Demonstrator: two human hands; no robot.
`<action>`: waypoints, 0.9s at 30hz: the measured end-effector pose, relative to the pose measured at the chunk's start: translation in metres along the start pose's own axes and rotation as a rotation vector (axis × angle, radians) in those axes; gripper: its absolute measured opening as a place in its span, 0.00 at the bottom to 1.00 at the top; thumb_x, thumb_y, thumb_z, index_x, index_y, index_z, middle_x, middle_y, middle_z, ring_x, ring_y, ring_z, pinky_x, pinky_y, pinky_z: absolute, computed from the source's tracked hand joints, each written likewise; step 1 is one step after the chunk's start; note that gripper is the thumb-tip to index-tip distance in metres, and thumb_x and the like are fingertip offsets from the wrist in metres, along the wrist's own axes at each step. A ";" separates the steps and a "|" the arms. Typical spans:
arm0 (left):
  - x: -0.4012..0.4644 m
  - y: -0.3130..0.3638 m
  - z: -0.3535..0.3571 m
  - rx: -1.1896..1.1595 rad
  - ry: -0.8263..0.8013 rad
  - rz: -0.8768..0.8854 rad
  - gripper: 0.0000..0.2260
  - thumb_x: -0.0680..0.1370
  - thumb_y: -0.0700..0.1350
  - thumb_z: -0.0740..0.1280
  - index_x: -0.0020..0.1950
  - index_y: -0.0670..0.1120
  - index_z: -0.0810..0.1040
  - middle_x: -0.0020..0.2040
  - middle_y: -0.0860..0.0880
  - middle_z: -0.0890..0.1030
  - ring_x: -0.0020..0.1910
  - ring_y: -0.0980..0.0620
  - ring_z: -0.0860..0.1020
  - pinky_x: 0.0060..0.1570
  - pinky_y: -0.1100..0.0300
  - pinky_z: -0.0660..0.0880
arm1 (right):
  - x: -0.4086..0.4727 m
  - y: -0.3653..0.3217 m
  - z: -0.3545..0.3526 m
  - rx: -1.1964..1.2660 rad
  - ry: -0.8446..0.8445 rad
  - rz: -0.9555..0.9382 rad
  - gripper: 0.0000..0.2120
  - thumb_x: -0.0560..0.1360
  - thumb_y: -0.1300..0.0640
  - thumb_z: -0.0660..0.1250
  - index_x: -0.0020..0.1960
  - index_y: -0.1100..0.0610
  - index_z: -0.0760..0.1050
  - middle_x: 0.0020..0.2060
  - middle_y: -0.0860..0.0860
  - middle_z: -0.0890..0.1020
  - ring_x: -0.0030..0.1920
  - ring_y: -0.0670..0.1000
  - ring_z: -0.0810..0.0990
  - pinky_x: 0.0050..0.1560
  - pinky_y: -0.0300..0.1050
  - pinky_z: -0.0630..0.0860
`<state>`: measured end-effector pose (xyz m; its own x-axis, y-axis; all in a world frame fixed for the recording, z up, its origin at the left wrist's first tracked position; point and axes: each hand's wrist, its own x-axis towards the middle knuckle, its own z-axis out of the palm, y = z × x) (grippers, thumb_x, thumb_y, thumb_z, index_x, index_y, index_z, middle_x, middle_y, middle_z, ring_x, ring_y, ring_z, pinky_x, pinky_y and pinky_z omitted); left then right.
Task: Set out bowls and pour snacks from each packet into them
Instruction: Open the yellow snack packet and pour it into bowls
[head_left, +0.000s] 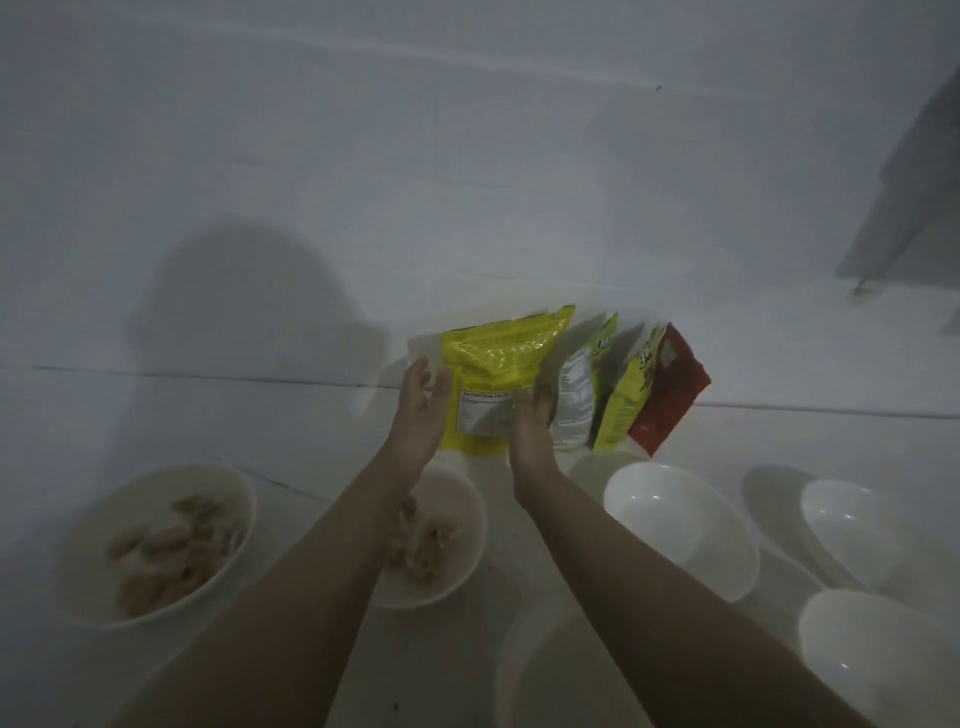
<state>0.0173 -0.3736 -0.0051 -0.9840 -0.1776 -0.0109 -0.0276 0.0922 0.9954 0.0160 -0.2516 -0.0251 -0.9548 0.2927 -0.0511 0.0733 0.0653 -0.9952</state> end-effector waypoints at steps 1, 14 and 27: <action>0.008 -0.002 0.001 -0.051 -0.013 -0.035 0.26 0.82 0.59 0.48 0.77 0.48 0.59 0.74 0.49 0.65 0.72 0.49 0.65 0.63 0.59 0.62 | 0.009 0.002 0.003 0.001 0.035 0.032 0.26 0.83 0.42 0.49 0.79 0.46 0.50 0.78 0.48 0.56 0.77 0.53 0.56 0.76 0.58 0.56; 0.039 0.003 0.006 -0.322 -0.222 -0.174 0.29 0.82 0.64 0.43 0.56 0.54 0.81 0.54 0.50 0.84 0.58 0.49 0.81 0.68 0.46 0.70 | 0.023 -0.017 0.031 -0.010 0.065 0.015 0.23 0.84 0.45 0.47 0.78 0.44 0.55 0.75 0.50 0.66 0.73 0.57 0.65 0.73 0.56 0.61; -0.058 0.093 0.036 -0.387 0.052 0.032 0.24 0.82 0.62 0.45 0.43 0.59 0.79 0.41 0.60 0.82 0.43 0.64 0.80 0.55 0.60 0.75 | -0.074 -0.105 -0.062 0.023 0.075 -0.336 0.26 0.79 0.37 0.57 0.74 0.45 0.61 0.64 0.40 0.68 0.70 0.48 0.66 0.73 0.54 0.63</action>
<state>0.0651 -0.3191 0.0846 -0.9728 -0.2312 0.0156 0.0811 -0.2764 0.9576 0.0973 -0.2207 0.0880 -0.9004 0.3283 0.2855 -0.2493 0.1485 -0.9570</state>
